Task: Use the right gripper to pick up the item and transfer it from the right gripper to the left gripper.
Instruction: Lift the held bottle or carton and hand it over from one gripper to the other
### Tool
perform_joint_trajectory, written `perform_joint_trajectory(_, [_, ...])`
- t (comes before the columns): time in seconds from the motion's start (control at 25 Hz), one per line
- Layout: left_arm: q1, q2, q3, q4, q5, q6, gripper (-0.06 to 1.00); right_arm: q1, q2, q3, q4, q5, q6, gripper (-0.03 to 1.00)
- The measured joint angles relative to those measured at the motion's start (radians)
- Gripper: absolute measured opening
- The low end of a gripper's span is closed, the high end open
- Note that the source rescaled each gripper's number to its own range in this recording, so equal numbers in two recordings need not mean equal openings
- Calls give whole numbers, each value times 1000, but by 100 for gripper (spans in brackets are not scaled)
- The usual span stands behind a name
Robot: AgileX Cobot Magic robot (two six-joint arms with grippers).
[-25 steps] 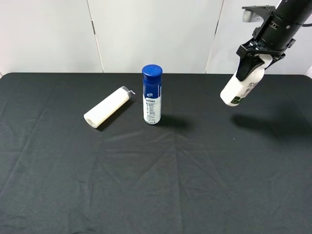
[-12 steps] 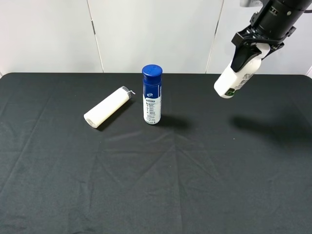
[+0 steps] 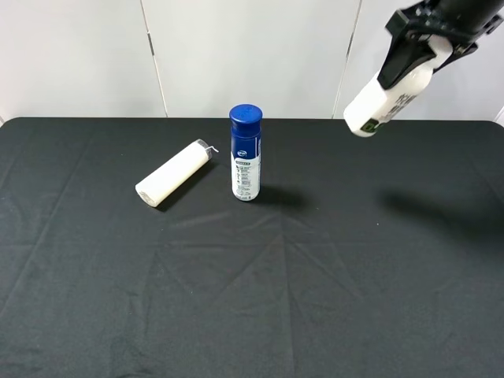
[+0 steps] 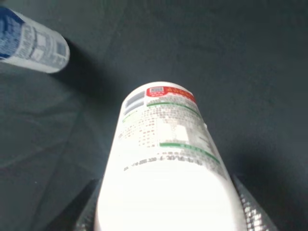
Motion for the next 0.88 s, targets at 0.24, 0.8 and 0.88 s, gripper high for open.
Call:
perform_joint_trajectory(0.24, [0, 0, 0, 0, 0, 0, 100, 0, -70, 6, 71, 11, 25, 1])
perform_joint_trajectory(0.8, [0, 0, 0, 0, 0, 0, 100, 0, -176, 19, 215, 12, 37, 1])
perform_joint_trajectory(0.88, [0, 0, 0, 0, 0, 0, 100, 0, -197, 39, 243, 12, 37, 1])
